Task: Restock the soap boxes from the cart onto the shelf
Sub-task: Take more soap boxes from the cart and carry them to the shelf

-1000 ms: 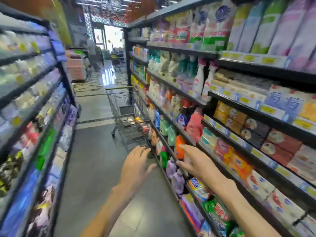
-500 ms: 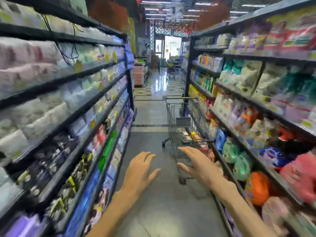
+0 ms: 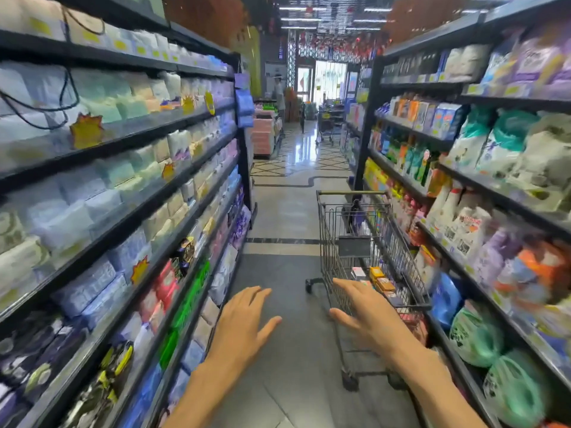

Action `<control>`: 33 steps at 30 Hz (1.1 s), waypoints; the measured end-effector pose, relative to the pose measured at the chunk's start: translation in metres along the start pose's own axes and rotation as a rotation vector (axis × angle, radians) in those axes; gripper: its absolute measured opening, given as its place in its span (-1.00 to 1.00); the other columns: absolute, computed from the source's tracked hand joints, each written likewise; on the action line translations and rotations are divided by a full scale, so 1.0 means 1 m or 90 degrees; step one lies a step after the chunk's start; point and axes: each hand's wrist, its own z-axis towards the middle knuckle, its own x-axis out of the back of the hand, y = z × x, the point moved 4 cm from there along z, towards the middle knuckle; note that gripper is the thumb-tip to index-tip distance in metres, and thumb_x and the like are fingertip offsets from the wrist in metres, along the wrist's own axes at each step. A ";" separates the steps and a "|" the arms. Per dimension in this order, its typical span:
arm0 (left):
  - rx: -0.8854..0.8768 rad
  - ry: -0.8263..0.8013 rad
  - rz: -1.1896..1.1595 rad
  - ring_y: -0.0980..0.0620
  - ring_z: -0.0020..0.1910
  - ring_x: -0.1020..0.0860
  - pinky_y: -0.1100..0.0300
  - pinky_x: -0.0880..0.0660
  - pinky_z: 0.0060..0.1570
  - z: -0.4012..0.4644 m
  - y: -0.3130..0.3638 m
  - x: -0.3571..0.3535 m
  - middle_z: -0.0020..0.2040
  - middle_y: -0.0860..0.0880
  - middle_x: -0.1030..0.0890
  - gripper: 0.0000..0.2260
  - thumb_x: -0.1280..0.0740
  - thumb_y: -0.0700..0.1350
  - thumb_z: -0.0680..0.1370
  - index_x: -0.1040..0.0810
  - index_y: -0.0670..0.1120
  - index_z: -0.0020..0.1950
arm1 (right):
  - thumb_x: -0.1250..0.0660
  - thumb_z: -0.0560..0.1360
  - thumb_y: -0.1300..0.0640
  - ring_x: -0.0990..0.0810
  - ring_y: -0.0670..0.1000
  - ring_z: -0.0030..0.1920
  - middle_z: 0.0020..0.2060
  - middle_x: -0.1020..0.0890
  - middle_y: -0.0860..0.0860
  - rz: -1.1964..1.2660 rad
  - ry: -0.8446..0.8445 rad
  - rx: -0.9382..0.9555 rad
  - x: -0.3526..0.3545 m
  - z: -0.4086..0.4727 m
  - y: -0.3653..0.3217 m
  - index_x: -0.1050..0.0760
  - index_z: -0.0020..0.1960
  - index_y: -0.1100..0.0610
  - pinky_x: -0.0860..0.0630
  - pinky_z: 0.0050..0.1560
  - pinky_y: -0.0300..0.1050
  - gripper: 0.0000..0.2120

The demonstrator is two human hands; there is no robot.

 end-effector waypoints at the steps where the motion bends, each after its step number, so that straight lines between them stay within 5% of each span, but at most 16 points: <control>1: 0.004 -0.004 -0.004 -0.03 0.32 -0.53 0.05 -0.49 0.28 0.023 -0.004 -0.006 0.32 0.00 -0.55 -0.39 -0.11 0.33 0.53 -0.50 -0.02 0.41 | -0.31 0.54 -0.19 -0.42 -0.04 0.40 0.41 -0.45 -0.07 -0.002 -0.008 0.000 -0.001 0.022 0.012 -0.27 0.52 -0.01 -0.37 0.36 -0.12 -0.39; 7: 0.011 -0.007 -0.007 -0.06 0.32 -0.54 0.02 -0.48 0.30 0.153 -0.044 -0.058 0.33 -0.02 -0.55 -0.44 -0.25 0.28 0.56 -0.50 -0.04 0.42 | -0.26 0.57 -0.21 -0.41 -0.01 0.41 0.43 -0.43 -0.05 -0.019 -0.044 -0.046 -0.015 0.144 0.085 -0.20 0.56 0.00 -0.40 0.34 -0.07 -0.36; 14: -0.026 -0.016 -0.016 -0.11 0.29 -0.56 -0.05 -0.55 0.23 0.318 -0.088 -0.142 0.29 -0.06 -0.58 -0.40 -0.12 0.31 0.55 -0.54 -0.07 0.38 | -0.24 0.56 -0.24 -0.46 -0.06 0.35 0.41 -0.43 -0.10 -0.039 -0.010 -0.138 -0.038 0.260 0.185 -0.23 0.54 -0.03 -0.44 0.32 -0.07 -0.38; 18: -0.090 -0.054 -0.056 -0.13 0.29 -0.55 -0.09 -0.56 0.21 0.423 -0.099 -0.198 0.29 -0.06 -0.57 -0.48 -0.35 0.21 0.55 -0.53 -0.08 0.39 | -0.19 0.54 -0.28 -0.48 0.00 0.34 0.36 -0.49 -0.09 -0.063 -0.006 -0.234 -0.044 0.322 0.236 -0.29 0.51 -0.01 -0.43 0.25 -0.05 -0.38; 26: -0.296 -0.157 -0.109 -0.11 0.36 -0.49 -0.05 -0.50 0.30 0.606 -0.033 -0.295 0.36 -0.04 -0.52 -0.39 -0.16 0.34 0.59 -0.43 -0.04 0.48 | -0.24 0.55 -0.25 -0.45 -0.01 0.35 0.38 -0.47 -0.10 -0.092 0.036 -0.427 -0.028 0.381 0.341 -0.26 0.51 -0.07 -0.42 0.26 -0.06 -0.41; 33: -0.487 -0.236 -0.118 -0.09 0.23 -0.58 0.00 -0.58 0.15 0.700 0.055 -0.405 0.25 -0.05 -0.60 -0.39 -0.09 0.32 0.58 -0.52 -0.08 0.39 | -0.25 0.57 -0.23 -0.39 -0.01 0.42 0.45 -0.39 -0.11 -0.105 0.059 -0.599 -0.045 0.384 0.444 -0.19 0.54 -0.09 -0.40 0.35 -0.02 -0.39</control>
